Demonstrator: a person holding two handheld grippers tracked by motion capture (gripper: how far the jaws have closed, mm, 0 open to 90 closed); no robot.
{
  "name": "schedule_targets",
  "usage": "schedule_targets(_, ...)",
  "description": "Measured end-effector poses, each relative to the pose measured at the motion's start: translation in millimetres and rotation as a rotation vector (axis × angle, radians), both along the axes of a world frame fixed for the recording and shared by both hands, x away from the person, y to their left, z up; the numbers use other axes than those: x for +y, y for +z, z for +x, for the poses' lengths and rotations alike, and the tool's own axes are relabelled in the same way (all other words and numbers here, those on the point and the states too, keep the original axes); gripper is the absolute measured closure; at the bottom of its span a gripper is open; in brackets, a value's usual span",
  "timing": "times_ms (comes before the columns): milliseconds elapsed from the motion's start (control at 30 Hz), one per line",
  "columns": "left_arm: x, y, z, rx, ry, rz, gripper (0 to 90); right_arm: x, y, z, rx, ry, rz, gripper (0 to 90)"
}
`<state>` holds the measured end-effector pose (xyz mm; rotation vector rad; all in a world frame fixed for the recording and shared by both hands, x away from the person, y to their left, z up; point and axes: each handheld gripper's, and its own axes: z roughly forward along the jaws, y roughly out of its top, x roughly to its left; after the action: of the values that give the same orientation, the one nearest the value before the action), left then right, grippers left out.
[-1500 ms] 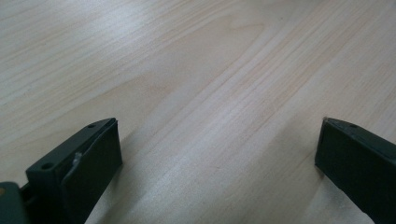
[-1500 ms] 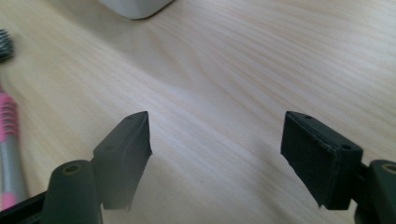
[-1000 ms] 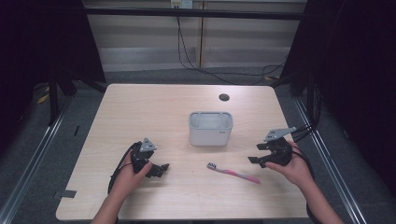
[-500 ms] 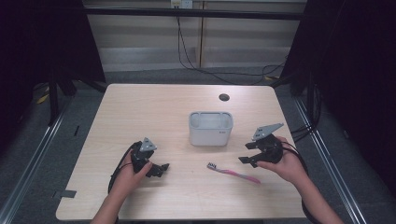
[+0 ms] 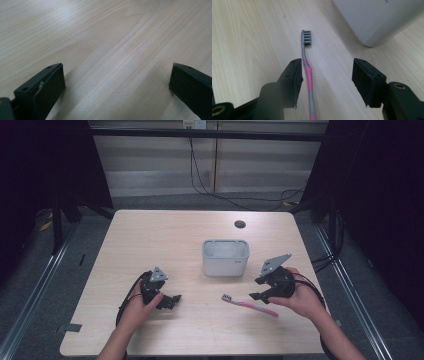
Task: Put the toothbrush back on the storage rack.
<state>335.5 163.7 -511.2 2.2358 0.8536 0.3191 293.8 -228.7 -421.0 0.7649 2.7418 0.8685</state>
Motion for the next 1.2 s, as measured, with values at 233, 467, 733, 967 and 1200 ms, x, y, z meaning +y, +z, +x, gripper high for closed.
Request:
schedule_targets(233,0.0,0.3,0.4,-0.002,-0.002,0.005,0.0,6.5,-3.4,-1.6,0.019,0.03,-0.02,47.2)
schedule_targets(467,0.1,0.1,0.5,-0.002,-0.003,0.002,0.1,19.0,-10.8,0.7,0.041,0.064,-0.058,50.2)
schedule_targets(733,0.1,0.1,0.4,-0.002,-0.003,0.002,0.0,26.8,-23.0,4.1,0.062,0.079,-0.078,51.4)
schedule_targets(967,0.1,0.3,0.4,-0.002,-0.002,0.004,0.0,28.2,-30.3,1.7,0.088,0.089,-0.098,54.9)
schedule_targets(1200,0.1,0.1,0.5,-0.002,-0.003,0.002,0.1,29.1,-32.8,0.4,0.103,0.095,-0.117,57.6)
